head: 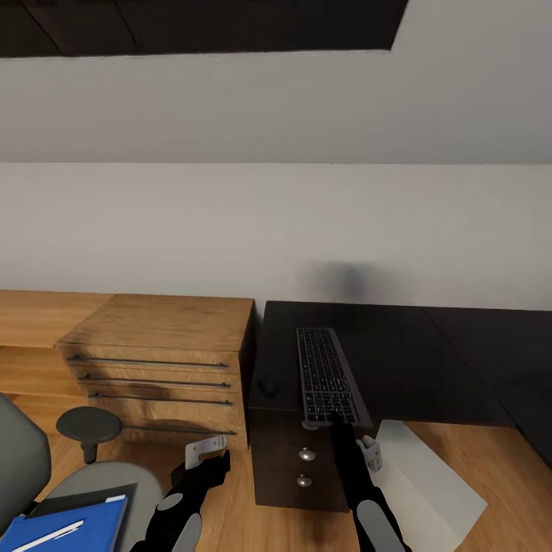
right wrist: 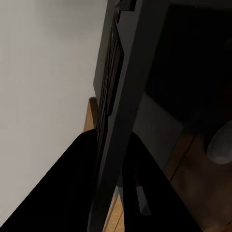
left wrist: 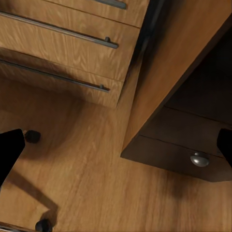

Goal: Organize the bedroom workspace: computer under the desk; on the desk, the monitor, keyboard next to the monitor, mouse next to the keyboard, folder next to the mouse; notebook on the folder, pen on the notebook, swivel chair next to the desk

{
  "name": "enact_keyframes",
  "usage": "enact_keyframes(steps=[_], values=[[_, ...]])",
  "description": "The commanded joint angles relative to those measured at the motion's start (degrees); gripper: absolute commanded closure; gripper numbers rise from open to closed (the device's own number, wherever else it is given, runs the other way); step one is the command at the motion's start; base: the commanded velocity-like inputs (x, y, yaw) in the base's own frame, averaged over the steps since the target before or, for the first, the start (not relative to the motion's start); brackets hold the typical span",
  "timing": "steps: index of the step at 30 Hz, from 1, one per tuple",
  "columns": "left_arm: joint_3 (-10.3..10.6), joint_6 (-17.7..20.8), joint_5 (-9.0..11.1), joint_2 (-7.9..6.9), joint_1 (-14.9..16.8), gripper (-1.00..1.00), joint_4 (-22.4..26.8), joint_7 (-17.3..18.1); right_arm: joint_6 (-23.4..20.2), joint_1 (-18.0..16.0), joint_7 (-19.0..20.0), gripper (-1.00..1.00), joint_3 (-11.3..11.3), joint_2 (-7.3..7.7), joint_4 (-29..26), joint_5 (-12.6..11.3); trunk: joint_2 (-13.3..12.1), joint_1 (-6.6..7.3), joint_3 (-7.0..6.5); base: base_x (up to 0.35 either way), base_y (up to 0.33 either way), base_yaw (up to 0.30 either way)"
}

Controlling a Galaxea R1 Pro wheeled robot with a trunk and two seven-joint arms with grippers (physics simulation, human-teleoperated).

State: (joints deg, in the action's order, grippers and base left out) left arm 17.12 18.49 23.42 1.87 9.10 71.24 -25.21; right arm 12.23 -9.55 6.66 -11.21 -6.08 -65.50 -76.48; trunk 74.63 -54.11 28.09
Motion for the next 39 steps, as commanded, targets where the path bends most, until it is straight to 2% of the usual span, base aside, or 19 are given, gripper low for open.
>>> enact_keyframes(steps=[1, 3, 4, 8, 18, 30, 39], values=[[0.1, 0.1, 0.5, -0.02, 0.0, -1.00, 0.1, -0.5, 0.3, 0.0, -4.9, 1.00, -0.1, 0.02, 1.6, -1.3, 0.0, 0.00, 0.06, 0.000, 0.000, 0.000], [0.1, 0.1, 0.5, -0.02, 0.0, -1.00, 0.1, -0.5, 0.3, 0.0, -4.9, 1.00, -0.1, 0.02, 1.6, -1.4, 0.0, 0.00, 0.06, 0.000, 0.000, 0.000], [0.1, 0.1, 0.5, -0.02, 0.0, -1.00, 0.1, -0.5, 0.3, 0.0, -4.9, -1.00, -0.1, 0.02, 1.5, -1.4, 0.0, 0.00, 0.06, 0.000, 0.000, 0.000], [0.1, 0.1, 0.5, -0.02, 0.0, -1.00, 0.1, -0.5, 0.3, 0.0, -4.9, -1.00, -0.1, 0.02, 1.5, -1.3, 0.0, 0.00, 0.06, 0.000, 0.000, 0.000], [0.1, 0.1, 0.5, -0.09, 0.0, -1.00, 0.0, -0.4, 0.3, 0.0, -4.8, -1.00, -0.1, 0.02, 1.4, -1.3, -4.0, 2.19, -1.73, 0.000, 0.000, 0.000], [0.1, 0.1, 0.5, -0.26, 0.0, -1.00, -0.4, -0.4, 0.3, 0.0, -4.8, -1.00, -0.1, 0.02, 1.4, -1.3, -4.0, 2.19, -1.73, -0.010, 0.000, 0.000], [0.1, 0.1, 0.5, -0.29, 0.0, -1.00, -0.4, -0.4, 0.3, 0.0, -4.8, -1.00, 0.0, 0.02, 1.5, -1.4, -4.0, 2.19, -1.73, -0.271, 0.000, 0.000]])
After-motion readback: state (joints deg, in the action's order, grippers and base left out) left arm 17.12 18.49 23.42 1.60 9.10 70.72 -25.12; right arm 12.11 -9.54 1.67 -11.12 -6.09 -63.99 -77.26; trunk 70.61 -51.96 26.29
